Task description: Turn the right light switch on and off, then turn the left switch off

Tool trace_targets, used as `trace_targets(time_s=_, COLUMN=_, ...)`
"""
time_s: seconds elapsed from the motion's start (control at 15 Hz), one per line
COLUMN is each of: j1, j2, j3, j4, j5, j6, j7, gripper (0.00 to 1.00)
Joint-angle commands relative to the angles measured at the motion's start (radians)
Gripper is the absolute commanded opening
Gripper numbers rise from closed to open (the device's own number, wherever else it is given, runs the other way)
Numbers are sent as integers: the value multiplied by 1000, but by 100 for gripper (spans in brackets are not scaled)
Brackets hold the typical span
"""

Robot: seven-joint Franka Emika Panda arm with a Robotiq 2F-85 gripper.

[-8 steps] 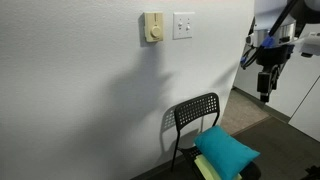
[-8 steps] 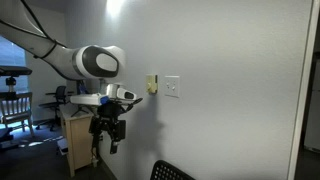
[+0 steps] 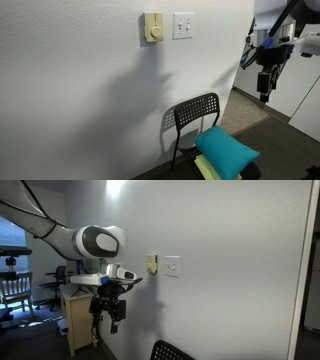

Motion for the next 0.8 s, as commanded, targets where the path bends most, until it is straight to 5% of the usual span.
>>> trace_targets(time_s=0.0, j1=6, j2=26, j3=-3, j4=16, j5=-74, j6=30, j7=-28, gripper=100)
trace_targets(time_s=0.73, j1=34, j2=112, j3=10, j4=144, j5=-381, j6=150, j7=-151, gripper=100)
